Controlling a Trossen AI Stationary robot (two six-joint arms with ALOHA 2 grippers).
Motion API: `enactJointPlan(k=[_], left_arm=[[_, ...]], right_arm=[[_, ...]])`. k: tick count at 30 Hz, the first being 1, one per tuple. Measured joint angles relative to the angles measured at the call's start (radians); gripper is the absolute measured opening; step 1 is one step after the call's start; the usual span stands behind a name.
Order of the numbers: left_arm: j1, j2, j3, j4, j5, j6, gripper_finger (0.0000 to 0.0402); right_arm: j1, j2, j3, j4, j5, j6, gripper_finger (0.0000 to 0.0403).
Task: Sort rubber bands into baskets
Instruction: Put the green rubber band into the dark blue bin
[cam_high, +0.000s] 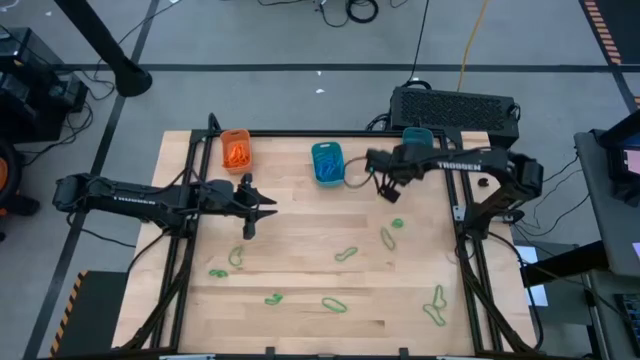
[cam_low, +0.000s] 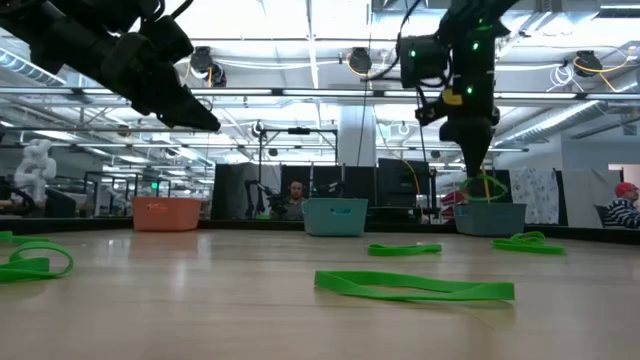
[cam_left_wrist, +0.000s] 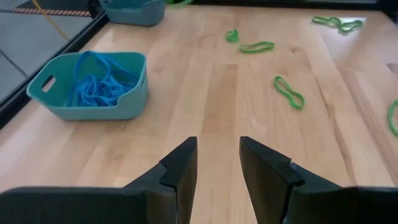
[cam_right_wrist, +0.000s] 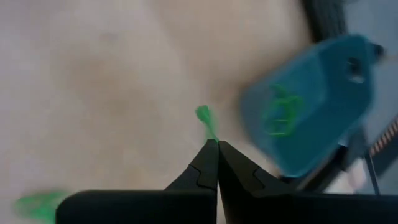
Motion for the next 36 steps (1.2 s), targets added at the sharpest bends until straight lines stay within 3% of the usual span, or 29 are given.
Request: enactJointPlan(k=[9, 14, 20, 24, 30, 36], left_arm=[[0.000, -0.001, 0.000, 0.026, 0.008, 0.027, 0.0128], [0.000, -0.001, 0.000, 0.032, 0.010, 0.048, 0.0128], [0.000, -0.011, 0.000, 0.050, 0.002, 0.109, 0.0128], [0.007, -0.065, 0.000, 0.024, -0.099, 0.157, 0.0128], [0.033, -0.166, 0.000, -0.016, -0.376, 0.155, 0.0128], [0.076, -0.170, 0.000, -0.037, -0.436, 0.212, 0.0128]], right_arm=[[-0.246, 0.000, 0.000, 0.064, 0.050, -0.034, 0.0000], [-0.329, 0.000, 0.000, 0.160, 0.039, -0.064, 0.0000], [-0.408, 0.000, 0.000, 0.157, 0.037, -0.064, 0.0000], [-0.448, 0.000, -0.001, 0.160, 0.037, -0.069, 0.0000], [-0.501, 0.000, -0.045, 0.209, 0.035, -0.075, 0.0000], [-0.516, 0.000, -0.082, 0.272, -0.008, -0.072, 0.0000]])
